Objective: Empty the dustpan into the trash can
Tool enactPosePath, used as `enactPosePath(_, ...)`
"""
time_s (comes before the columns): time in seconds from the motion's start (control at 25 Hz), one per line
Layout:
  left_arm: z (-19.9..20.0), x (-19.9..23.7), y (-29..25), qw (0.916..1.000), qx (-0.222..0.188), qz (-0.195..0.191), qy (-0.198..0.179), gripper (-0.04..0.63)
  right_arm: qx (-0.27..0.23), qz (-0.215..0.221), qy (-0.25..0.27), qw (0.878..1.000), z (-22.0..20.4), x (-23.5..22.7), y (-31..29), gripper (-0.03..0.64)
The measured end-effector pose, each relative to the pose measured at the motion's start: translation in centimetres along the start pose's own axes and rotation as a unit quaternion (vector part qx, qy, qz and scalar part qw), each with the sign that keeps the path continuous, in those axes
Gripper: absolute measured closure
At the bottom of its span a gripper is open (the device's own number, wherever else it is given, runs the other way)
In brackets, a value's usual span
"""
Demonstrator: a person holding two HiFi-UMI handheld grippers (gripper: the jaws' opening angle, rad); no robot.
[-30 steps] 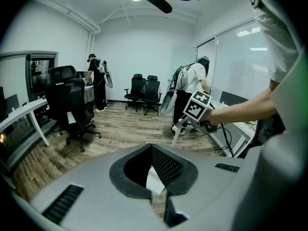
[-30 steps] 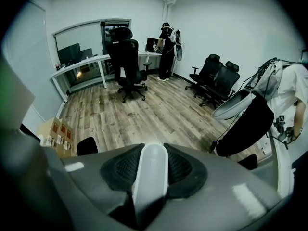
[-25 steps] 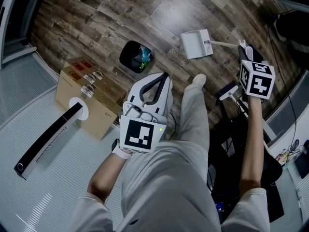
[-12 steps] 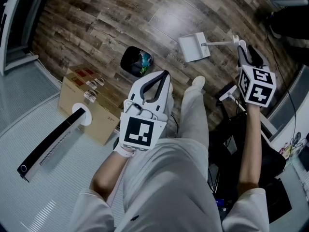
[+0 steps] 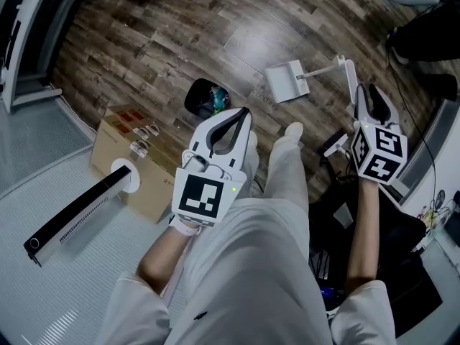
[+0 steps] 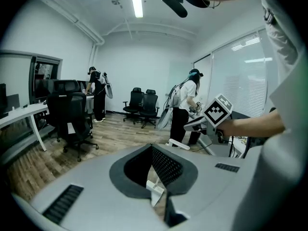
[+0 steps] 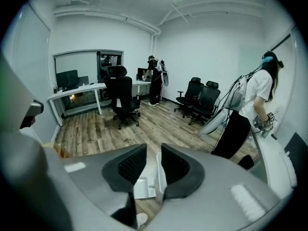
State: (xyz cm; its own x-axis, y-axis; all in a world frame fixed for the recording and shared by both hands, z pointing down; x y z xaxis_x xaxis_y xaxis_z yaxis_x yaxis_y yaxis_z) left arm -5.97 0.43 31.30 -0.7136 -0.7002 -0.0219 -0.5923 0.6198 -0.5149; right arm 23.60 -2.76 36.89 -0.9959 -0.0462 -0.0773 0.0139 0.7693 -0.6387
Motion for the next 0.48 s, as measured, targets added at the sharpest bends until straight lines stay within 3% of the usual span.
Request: enactPosePath(0.48,1.0,-0.2,6.1,0.9992,-0.036,0.017,0.002,0.589,-0.039,0.042,-0.002,0.998,0.5,4.6,9.6,0.588)
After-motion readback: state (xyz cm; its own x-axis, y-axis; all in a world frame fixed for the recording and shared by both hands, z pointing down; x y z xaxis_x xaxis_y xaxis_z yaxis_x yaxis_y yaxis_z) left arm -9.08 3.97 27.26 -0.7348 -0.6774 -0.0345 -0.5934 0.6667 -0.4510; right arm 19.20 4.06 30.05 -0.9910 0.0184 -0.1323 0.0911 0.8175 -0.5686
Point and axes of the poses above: the fingertips, and each gripper's own axes: y backward along the fingers, x to its left, z out of its top, the point moved 6 cm from there along y, backward along the fingers, and after that the axes turned 10 degrees about -y, right-handed, at the moved point
